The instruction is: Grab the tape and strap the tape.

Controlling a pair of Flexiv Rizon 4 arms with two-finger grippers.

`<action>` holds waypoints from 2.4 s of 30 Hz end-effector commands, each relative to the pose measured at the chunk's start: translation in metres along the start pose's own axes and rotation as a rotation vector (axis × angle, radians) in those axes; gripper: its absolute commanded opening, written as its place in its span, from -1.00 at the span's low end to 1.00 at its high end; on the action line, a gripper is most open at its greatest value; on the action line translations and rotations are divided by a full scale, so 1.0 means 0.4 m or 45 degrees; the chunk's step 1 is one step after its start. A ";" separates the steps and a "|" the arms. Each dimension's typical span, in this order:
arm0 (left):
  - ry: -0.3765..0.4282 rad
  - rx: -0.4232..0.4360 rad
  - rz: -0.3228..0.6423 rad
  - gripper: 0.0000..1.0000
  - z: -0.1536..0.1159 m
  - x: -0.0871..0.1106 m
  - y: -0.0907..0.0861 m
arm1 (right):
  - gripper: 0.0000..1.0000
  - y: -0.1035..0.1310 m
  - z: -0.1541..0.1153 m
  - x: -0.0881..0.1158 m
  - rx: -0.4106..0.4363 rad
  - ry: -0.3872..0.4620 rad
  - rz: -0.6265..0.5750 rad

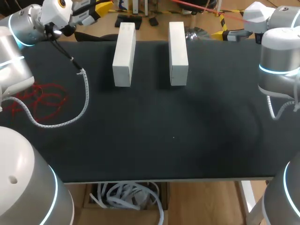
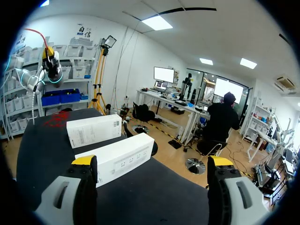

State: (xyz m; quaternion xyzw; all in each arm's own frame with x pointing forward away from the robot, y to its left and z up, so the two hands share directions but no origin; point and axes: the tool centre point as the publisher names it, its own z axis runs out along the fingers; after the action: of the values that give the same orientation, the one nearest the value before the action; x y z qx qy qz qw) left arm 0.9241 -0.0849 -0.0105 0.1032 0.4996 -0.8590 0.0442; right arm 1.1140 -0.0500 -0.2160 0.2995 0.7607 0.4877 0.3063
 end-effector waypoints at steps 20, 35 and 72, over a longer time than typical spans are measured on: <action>0.004 0.002 0.000 -1.00 -0.002 -0.001 0.002 | 1.00 -0.003 -0.120 0.147 -0.117 -0.305 0.002; 0.004 0.002 0.000 -1.00 -0.002 -0.001 0.002 | 1.00 0.021 -0.195 0.353 -0.273 -0.551 0.151; 0.004 0.002 0.000 -1.00 -0.002 -0.001 0.002 | 1.00 0.076 -0.255 0.460 -0.714 -0.612 1.335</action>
State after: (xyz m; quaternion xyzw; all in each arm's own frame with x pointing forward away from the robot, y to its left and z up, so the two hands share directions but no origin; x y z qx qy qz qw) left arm 0.9242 -0.0848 -0.0105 0.1032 0.4995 -0.8590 0.0442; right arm 0.9286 0.0371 -0.1865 0.5123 0.4779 0.5980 0.3892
